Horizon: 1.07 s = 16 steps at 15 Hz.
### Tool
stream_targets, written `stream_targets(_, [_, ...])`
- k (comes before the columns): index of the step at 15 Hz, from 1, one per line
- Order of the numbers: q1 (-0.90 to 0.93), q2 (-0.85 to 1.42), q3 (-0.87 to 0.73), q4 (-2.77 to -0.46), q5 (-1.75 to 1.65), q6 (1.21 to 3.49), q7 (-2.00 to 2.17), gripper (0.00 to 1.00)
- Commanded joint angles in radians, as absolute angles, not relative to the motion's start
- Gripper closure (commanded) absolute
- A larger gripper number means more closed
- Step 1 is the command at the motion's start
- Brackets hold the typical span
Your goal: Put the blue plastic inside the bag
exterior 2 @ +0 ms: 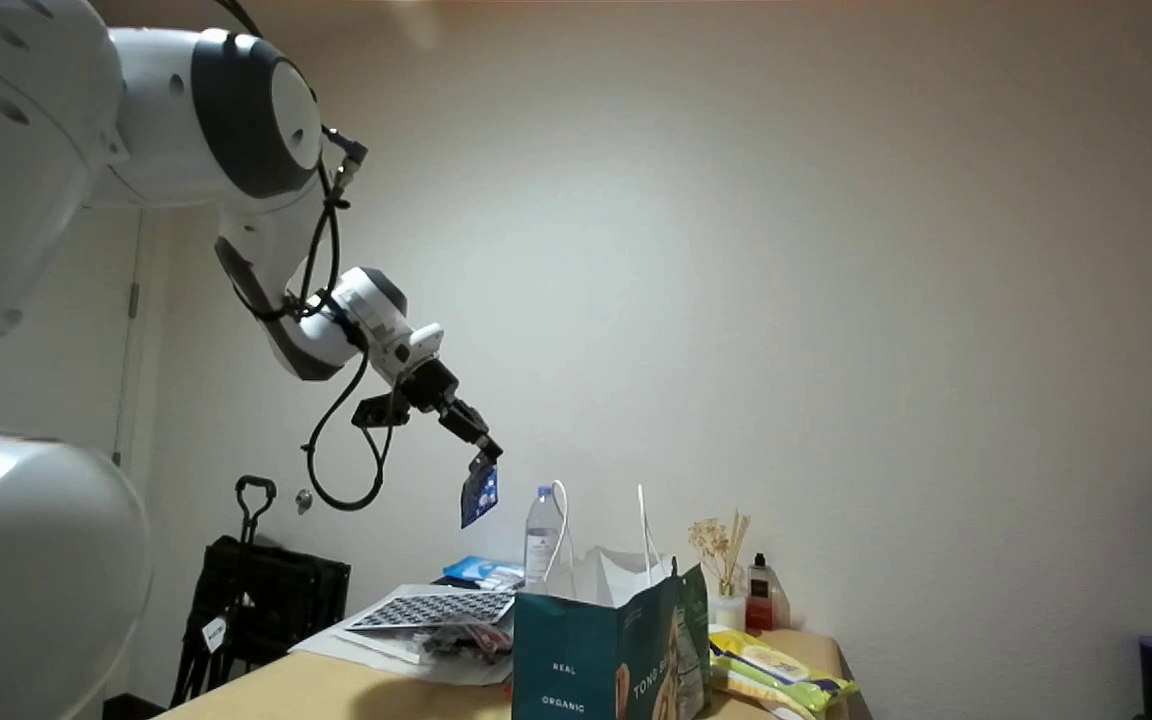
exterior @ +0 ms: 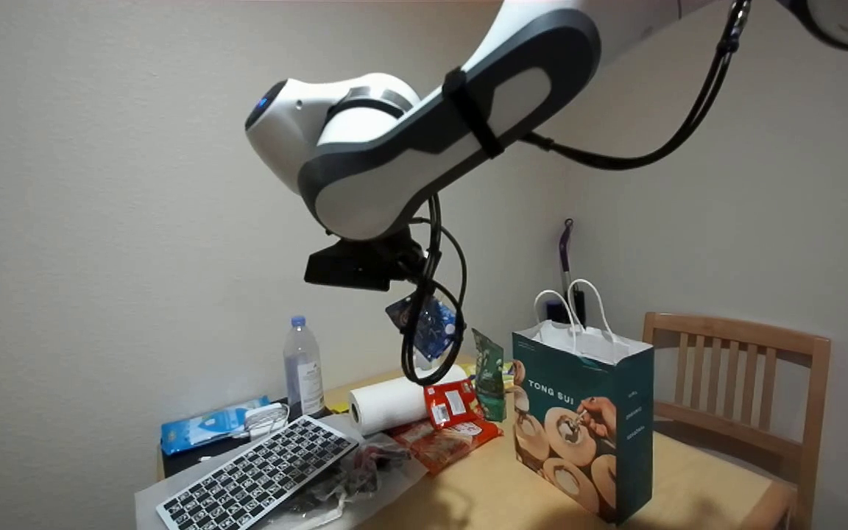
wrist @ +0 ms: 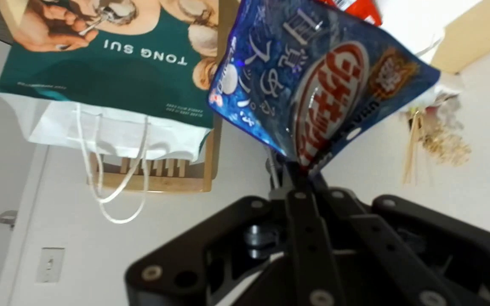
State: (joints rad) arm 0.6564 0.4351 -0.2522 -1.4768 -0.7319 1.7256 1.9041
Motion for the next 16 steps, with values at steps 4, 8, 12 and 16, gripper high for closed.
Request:
stream_targets(4, [0.508,0.182,-0.057,-1.698,-0.809,1.500,2.190,0.99])
stream_targets(8, [0.415,0.202,0.034,-1.668,-0.799,1.491,2.198,0.97])
stream_targets(12, [0.398,0.181,0.044,-1.690,-0.822,1.486,2.200,0.99])
stream_targets(16, [0.342,0.117,0.079,-1.712,-0.873,1.413,2.235,0.99])
